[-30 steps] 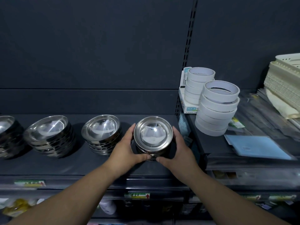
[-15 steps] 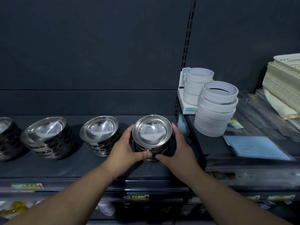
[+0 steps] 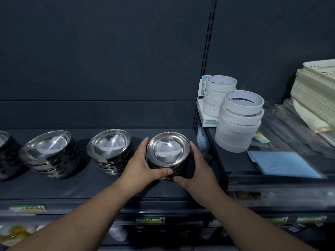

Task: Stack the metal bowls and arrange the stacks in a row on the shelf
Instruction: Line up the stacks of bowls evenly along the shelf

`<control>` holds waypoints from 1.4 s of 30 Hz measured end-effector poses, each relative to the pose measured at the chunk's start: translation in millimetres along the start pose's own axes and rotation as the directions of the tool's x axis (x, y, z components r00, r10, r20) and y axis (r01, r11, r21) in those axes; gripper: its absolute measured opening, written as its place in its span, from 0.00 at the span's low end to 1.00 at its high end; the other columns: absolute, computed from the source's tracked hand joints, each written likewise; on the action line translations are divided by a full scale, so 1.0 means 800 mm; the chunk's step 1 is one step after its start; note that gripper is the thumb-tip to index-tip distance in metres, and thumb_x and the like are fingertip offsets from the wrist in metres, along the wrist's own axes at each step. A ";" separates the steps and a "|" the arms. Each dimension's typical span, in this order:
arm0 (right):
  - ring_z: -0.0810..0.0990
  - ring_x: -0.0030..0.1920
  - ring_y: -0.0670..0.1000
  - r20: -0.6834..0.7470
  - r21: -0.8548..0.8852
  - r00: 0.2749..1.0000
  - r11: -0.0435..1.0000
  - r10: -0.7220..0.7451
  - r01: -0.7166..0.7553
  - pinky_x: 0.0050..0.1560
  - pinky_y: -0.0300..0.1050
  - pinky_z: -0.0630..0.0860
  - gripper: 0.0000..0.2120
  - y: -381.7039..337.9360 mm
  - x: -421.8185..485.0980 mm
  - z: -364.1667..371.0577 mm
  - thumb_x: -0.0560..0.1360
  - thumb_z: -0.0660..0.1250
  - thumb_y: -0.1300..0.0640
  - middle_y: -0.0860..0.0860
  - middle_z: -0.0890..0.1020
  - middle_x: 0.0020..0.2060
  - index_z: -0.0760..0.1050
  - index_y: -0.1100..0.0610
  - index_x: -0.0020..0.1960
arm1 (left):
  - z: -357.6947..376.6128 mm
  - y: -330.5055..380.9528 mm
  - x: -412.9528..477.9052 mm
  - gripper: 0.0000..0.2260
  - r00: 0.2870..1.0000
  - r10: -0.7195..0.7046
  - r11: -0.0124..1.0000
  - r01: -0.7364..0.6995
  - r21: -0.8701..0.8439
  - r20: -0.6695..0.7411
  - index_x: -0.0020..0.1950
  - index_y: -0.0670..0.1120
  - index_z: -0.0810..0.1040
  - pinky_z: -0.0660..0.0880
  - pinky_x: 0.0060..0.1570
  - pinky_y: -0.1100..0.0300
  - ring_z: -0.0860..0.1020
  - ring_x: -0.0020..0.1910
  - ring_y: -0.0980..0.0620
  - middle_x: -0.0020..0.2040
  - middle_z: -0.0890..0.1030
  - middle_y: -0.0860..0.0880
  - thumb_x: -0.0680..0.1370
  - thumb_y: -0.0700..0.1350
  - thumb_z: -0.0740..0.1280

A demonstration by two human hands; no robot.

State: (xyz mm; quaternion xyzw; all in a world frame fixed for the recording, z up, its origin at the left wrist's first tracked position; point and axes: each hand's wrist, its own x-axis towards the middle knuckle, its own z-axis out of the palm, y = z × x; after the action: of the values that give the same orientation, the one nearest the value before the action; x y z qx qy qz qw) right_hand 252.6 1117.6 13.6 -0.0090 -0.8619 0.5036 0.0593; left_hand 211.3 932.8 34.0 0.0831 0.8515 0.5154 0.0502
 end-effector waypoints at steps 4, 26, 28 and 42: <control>0.64 0.66 0.34 0.004 0.001 1.000 1.000 0.023 -0.023 0.55 0.18 0.57 0.49 0.005 0.000 0.002 0.67 0.77 0.59 0.38 0.68 0.69 0.50 0.43 0.77 | -0.002 0.001 0.002 0.53 1.000 0.021 1.000 -0.021 0.006 0.005 0.79 0.51 0.51 0.62 0.47 0.84 0.67 0.63 0.65 0.64 0.68 0.61 0.63 0.47 0.81; 0.67 0.66 0.38 0.029 0.097 0.993 0.989 0.111 -0.113 0.63 0.32 0.62 0.51 0.013 0.000 0.008 0.66 0.78 0.59 0.41 0.69 0.70 0.50 0.45 0.78 | -0.022 0.007 0.012 0.53 0.990 0.083 0.962 -0.108 0.251 0.110 0.79 0.52 0.49 0.58 0.69 0.65 0.62 0.72 0.59 0.76 0.62 0.54 0.63 0.53 0.80; 0.67 0.65 0.39 0.037 0.098 0.992 0.987 0.122 -0.125 0.62 0.33 0.62 0.51 0.014 0.000 0.008 0.66 0.78 0.59 0.42 0.70 0.70 0.50 0.46 0.78 | -0.022 0.006 0.012 0.54 0.989 0.072 0.970 -0.099 0.222 0.126 0.79 0.53 0.47 0.57 0.68 0.66 0.61 0.73 0.59 0.76 0.60 0.54 0.63 0.52 0.80; 0.74 0.64 0.41 0.042 0.142 0.993 0.983 0.113 -0.118 0.65 0.39 0.71 0.48 0.020 0.012 0.017 0.62 0.81 0.59 0.41 0.76 0.63 0.59 0.47 0.75 | -0.015 0.026 0.015 0.56 0.992 0.061 0.927 -0.097 0.362 0.111 0.78 0.50 0.49 0.62 0.66 0.64 0.65 0.71 0.56 0.74 0.65 0.52 0.60 0.56 0.80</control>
State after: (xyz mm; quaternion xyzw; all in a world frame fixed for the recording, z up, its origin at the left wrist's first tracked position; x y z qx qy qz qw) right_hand 241.2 1114.0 -5.9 -0.0463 -0.8223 0.5670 0.0160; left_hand 199.6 934.5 57.9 0.1504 0.9251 0.3443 0.0547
